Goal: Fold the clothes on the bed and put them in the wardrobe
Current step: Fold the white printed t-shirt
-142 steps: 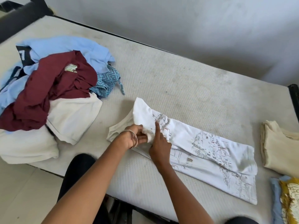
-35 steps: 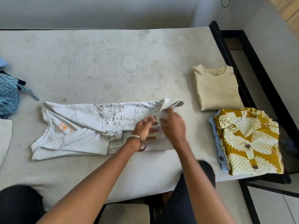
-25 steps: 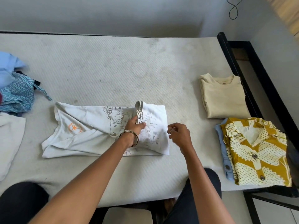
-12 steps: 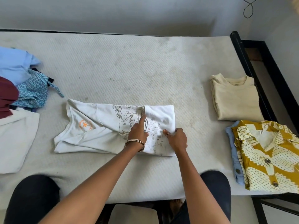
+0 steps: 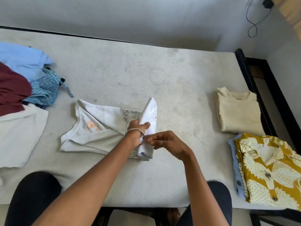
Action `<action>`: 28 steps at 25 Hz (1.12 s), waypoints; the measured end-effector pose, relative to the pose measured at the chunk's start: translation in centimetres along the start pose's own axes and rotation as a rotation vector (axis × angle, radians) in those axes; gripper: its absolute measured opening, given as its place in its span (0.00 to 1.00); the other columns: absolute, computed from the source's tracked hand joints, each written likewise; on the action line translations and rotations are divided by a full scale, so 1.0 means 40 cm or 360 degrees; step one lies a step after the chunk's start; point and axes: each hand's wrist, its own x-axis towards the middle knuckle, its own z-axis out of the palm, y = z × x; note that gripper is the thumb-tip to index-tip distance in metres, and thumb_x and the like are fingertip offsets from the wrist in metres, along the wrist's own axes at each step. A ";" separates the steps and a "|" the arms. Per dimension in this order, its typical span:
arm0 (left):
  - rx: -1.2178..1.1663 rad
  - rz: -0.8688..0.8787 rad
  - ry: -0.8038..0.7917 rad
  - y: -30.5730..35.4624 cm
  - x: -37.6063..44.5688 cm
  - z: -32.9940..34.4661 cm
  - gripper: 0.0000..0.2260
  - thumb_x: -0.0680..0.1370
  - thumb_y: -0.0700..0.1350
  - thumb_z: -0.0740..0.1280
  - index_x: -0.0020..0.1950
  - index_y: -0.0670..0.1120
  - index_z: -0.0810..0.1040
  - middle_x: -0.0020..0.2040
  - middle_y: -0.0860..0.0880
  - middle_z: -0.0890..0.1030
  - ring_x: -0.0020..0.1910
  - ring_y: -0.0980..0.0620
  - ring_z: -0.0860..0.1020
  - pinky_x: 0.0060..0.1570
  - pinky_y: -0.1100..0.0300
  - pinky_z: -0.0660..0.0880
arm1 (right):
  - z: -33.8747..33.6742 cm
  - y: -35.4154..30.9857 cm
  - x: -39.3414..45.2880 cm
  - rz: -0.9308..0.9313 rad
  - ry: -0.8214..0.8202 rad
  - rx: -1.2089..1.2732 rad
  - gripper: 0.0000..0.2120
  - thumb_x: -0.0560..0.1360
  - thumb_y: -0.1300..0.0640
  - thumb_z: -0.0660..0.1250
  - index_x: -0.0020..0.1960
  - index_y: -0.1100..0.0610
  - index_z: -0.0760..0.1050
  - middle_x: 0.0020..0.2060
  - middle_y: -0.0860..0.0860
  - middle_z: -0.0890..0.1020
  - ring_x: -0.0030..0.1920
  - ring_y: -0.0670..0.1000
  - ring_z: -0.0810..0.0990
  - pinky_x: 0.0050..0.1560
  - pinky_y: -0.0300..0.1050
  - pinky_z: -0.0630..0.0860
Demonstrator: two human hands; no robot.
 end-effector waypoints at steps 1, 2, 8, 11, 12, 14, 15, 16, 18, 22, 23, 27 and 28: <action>0.0041 0.0094 -0.0001 0.011 0.015 -0.058 0.18 0.68 0.48 0.75 0.54 0.42 0.80 0.48 0.43 0.84 0.46 0.43 0.82 0.49 0.45 0.80 | -0.003 -0.010 -0.002 -0.0003 -0.0048 0.0128 0.10 0.77 0.65 0.67 0.57 0.63 0.81 0.55 0.56 0.84 0.59 0.56 0.81 0.57 0.52 0.77; 0.0089 0.0191 -0.0026 0.022 0.031 -0.126 0.18 0.67 0.50 0.76 0.52 0.44 0.81 0.48 0.44 0.84 0.46 0.44 0.82 0.51 0.46 0.80 | 0.004 -0.017 0.006 0.0009 -0.0006 0.0203 0.10 0.78 0.64 0.66 0.57 0.63 0.81 0.55 0.57 0.84 0.59 0.57 0.81 0.58 0.54 0.76; -0.0042 0.0303 0.0215 0.020 0.115 -0.509 0.13 0.75 0.38 0.71 0.59 0.41 0.78 0.48 0.45 0.82 0.40 0.48 0.79 0.43 0.57 0.76 | 0.134 -0.025 0.166 0.0109 0.0356 0.0222 0.09 0.79 0.61 0.65 0.57 0.56 0.80 0.51 0.52 0.85 0.51 0.53 0.83 0.48 0.48 0.74; 0.0176 0.0103 0.0314 -0.051 0.179 -0.662 0.27 0.73 0.38 0.73 0.70 0.41 0.68 0.61 0.43 0.77 0.53 0.46 0.77 0.55 0.54 0.74 | 0.235 -0.012 0.276 0.0142 0.0513 -0.0243 0.08 0.79 0.58 0.67 0.57 0.54 0.79 0.51 0.50 0.84 0.53 0.54 0.81 0.50 0.46 0.75; 0.0228 0.0062 0.0309 -0.074 0.194 -0.688 0.32 0.72 0.36 0.74 0.73 0.42 0.65 0.64 0.44 0.75 0.57 0.46 0.76 0.59 0.53 0.72 | 0.269 0.001 0.304 0.0136 0.0567 -0.0577 0.10 0.78 0.55 0.68 0.59 0.54 0.78 0.54 0.51 0.81 0.57 0.55 0.79 0.54 0.47 0.74; 0.0256 0.0170 0.0321 -0.096 0.216 -0.702 0.36 0.69 0.31 0.74 0.73 0.43 0.65 0.65 0.44 0.75 0.59 0.46 0.75 0.61 0.53 0.72 | 0.330 0.016 0.325 0.0094 0.0589 -0.1197 0.18 0.77 0.50 0.68 0.66 0.52 0.74 0.65 0.52 0.72 0.67 0.56 0.68 0.63 0.53 0.66; 0.0277 0.0253 0.0343 -0.098 0.224 -0.705 0.35 0.68 0.30 0.74 0.73 0.45 0.67 0.63 0.44 0.75 0.57 0.45 0.76 0.59 0.53 0.73 | 0.358 0.017 0.330 0.0016 0.0611 -0.1415 0.21 0.77 0.48 0.67 0.69 0.51 0.71 0.70 0.51 0.67 0.70 0.57 0.62 0.66 0.56 0.62; 0.0287 0.0314 0.0375 -0.096 0.235 -0.707 0.35 0.68 0.29 0.73 0.72 0.47 0.68 0.61 0.46 0.76 0.56 0.46 0.76 0.57 0.55 0.73 | 0.377 0.021 0.336 -0.0097 0.0599 -0.1572 0.23 0.78 0.46 0.65 0.71 0.50 0.68 0.74 0.51 0.61 0.73 0.57 0.57 0.68 0.57 0.58; 0.0409 0.0358 0.0439 -0.093 0.240 -0.703 0.32 0.70 0.32 0.72 0.72 0.49 0.69 0.58 0.47 0.76 0.55 0.48 0.76 0.56 0.57 0.72 | 0.393 0.031 0.345 -0.0182 0.0377 -0.1806 0.29 0.79 0.41 0.61 0.77 0.46 0.59 0.79 0.50 0.50 0.78 0.56 0.46 0.72 0.59 0.51; 0.1314 -0.0009 0.0650 -0.124 0.206 -0.687 0.27 0.75 0.56 0.69 0.70 0.50 0.66 0.65 0.41 0.69 0.64 0.37 0.69 0.58 0.42 0.70 | 0.408 0.067 0.363 -0.0053 0.0168 -0.2006 0.35 0.78 0.36 0.57 0.80 0.45 0.48 0.80 0.50 0.41 0.79 0.57 0.37 0.75 0.65 0.46; 0.1399 -0.0092 0.0587 -0.134 0.193 -0.683 0.30 0.73 0.61 0.68 0.70 0.49 0.65 0.65 0.40 0.67 0.64 0.35 0.69 0.57 0.42 0.71 | 0.423 0.064 0.364 -0.0108 0.0231 -0.1962 0.36 0.78 0.37 0.60 0.79 0.49 0.53 0.80 0.53 0.45 0.79 0.58 0.41 0.75 0.65 0.47; 0.0744 -0.0169 0.0355 -0.131 0.175 -0.708 0.32 0.68 0.57 0.76 0.65 0.43 0.70 0.58 0.43 0.78 0.54 0.41 0.78 0.53 0.51 0.75 | 0.506 0.059 0.354 -0.0448 0.0188 -0.1877 0.47 0.69 0.36 0.71 0.77 0.59 0.59 0.77 0.60 0.58 0.77 0.64 0.56 0.72 0.66 0.59; 0.0474 -0.0238 0.0317 -0.112 0.166 -0.712 0.29 0.68 0.54 0.76 0.63 0.41 0.73 0.56 0.43 0.80 0.50 0.43 0.80 0.52 0.53 0.76 | 0.528 0.056 0.348 -0.0396 0.0138 -0.1897 0.53 0.67 0.34 0.72 0.79 0.59 0.53 0.77 0.60 0.58 0.77 0.64 0.56 0.72 0.67 0.59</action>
